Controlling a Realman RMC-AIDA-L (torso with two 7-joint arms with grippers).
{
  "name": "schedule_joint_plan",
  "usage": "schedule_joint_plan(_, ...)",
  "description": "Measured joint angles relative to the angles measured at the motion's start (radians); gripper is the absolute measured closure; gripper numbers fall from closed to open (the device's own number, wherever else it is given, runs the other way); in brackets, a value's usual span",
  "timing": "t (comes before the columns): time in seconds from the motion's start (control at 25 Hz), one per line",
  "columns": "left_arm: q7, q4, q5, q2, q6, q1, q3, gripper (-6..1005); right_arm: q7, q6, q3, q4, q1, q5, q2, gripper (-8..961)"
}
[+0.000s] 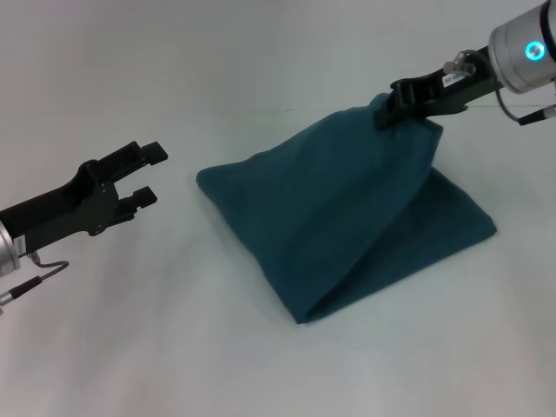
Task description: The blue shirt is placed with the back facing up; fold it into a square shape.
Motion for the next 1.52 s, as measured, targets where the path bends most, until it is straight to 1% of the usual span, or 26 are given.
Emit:
schedule_joint_plan(0.08, 0.000, 0.000, 0.000, 0.000, -0.002, 0.000, 0.000, 66, -0.001, -0.005, -0.001, -0.018, -0.002, -0.032, 0.001, 913)
schedule_joint_plan(0.16, 0.000, 0.000, 0.000, 0.000, -0.004, 0.000, 0.000, 66, -0.008, 0.005, -0.007, -0.022, -0.002, -0.080, 0.009, 913)
schedule_joint_plan(0.36, -0.002, 0.000, 0.000, 0.000, -0.016, 0.001, -0.001, 66, -0.036, 0.075, -0.043, -0.011, -0.003, -0.208, 0.051, 913)
schedule_joint_plan(0.44, -0.004, -0.001, 0.000, 0.000, -0.018, 0.001, -0.002, 66, -0.039, 0.097, -0.052, -0.004, -0.001, -0.260, 0.065, 913)
schedule_joint_plan(0.52, -0.006, -0.002, 0.000, 0.000, -0.020, 0.001, -0.002, 66, -0.039, 0.114, -0.055, 0.007, 0.001, -0.295, 0.073, 914)
schedule_joint_plan(0.6, -0.007, -0.003, 0.000, 0.000, -0.025, 0.001, -0.002, 66, -0.039, 0.127, -0.056, 0.026, 0.003, -0.309, 0.075, 914)
schedule_joint_plan(0.76, -0.009, -0.003, 0.000, 0.000, -0.030, 0.000, -0.002, 66, -0.041, 0.144, -0.062, 0.068, 0.003, -0.311, 0.066, 914)
schedule_joint_plan(0.92, -0.010, -0.003, -0.001, 0.000, -0.032, -0.001, -0.002, 66, -0.053, 0.169, -0.070, 0.104, -0.001, -0.319, 0.064, 913)
schedule_joint_plan(1.04, -0.010, -0.005, -0.003, 0.000, -0.035, -0.001, -0.002, 66, -0.051, 0.200, -0.078, 0.142, 0.006, -0.373, 0.070, 913)
schedule_joint_plan(1.24, -0.012, -0.006, -0.004, -0.006, -0.042, -0.002, -0.002, 65, -0.042, 0.242, -0.080, 0.178, 0.021, -0.452, 0.092, 914)
schedule_joint_plan(1.4, -0.012, -0.006, -0.006, -0.008, -0.043, -0.003, -0.001, 65, -0.041, 0.244, -0.077, 0.191, 0.030, -0.458, 0.092, 914)
schedule_joint_plan(1.52, -0.012, -0.006, -0.006, -0.008, -0.043, -0.003, -0.002, 66, -0.022, 0.244, -0.073, 0.192, 0.030, -0.459, 0.085, 848)
